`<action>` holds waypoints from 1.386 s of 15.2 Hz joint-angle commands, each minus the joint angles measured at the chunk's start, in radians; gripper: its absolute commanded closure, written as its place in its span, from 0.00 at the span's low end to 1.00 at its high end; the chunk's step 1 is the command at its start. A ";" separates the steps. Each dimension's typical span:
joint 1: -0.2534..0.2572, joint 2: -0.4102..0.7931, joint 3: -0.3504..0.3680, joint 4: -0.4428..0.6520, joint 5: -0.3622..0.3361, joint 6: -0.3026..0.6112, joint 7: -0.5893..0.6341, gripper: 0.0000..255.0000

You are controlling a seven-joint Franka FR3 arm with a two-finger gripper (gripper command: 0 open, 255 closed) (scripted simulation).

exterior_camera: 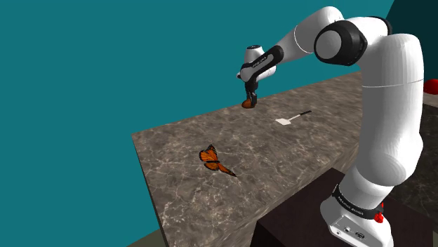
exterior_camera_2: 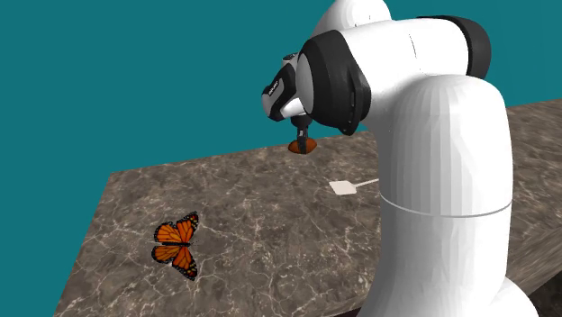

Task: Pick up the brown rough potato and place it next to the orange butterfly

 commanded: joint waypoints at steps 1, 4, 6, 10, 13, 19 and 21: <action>0.000 0.000 0.000 0.000 0.000 0.000 0.000 0.00; 0.000 0.000 0.000 0.000 0.000 0.000 0.000 1.00; 0.000 0.000 0.000 0.000 0.000 0.000 0.000 1.00; 0.000 0.000 0.000 0.000 0.000 0.000 0.000 1.00; 0.001 -0.014 -0.001 0.008 -0.001 -0.021 -0.002 1.00; 0.004 -0.052 -0.003 0.037 -0.004 -0.088 -0.010 1.00; 0.005 -0.064 -0.004 0.049 -0.005 -0.111 -0.012 1.00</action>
